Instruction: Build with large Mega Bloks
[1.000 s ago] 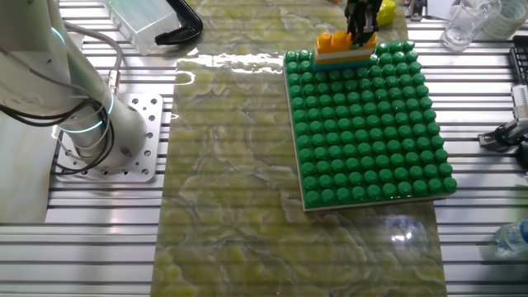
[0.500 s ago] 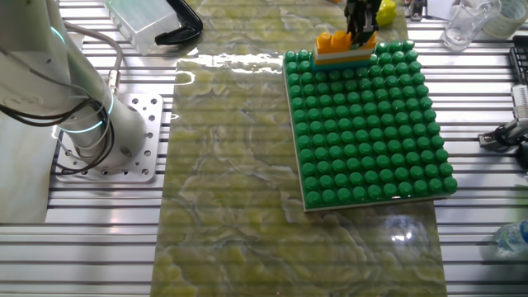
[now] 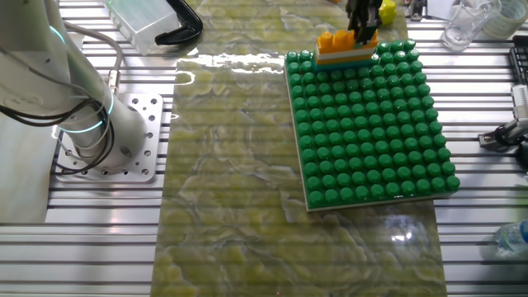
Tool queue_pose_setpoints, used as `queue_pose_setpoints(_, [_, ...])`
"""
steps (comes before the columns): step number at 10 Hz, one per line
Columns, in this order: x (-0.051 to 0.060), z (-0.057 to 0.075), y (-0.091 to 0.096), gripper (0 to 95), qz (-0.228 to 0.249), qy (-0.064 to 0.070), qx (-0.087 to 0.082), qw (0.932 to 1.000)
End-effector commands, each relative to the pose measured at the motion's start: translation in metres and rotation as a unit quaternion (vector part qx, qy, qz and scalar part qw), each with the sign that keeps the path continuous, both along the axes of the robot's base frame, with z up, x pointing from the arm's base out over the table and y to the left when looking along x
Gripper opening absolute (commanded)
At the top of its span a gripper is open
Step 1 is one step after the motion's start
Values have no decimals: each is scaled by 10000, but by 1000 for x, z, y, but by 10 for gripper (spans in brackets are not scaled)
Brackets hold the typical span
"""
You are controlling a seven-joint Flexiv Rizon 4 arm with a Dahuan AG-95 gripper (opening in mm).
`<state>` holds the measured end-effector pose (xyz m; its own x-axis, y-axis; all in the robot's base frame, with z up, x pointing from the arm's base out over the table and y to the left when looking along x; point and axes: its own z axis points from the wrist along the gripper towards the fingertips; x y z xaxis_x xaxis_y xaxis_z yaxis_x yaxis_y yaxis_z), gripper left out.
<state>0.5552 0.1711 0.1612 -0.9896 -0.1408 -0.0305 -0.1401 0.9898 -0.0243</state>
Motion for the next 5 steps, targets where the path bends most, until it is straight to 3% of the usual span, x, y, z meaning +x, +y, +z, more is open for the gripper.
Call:
queue_pose_setpoints(1, [0,17,2,570,27,74,27,10000])
queue_pose_setpoints(2, [-1,26,3,380,70,77,23,9999])
queue_pose_setpoints(4, [-7,42,6,380,124,186,28,9997])
queue_pose_setpoints(5, [-11,44,6,0,96,226,43,9997])
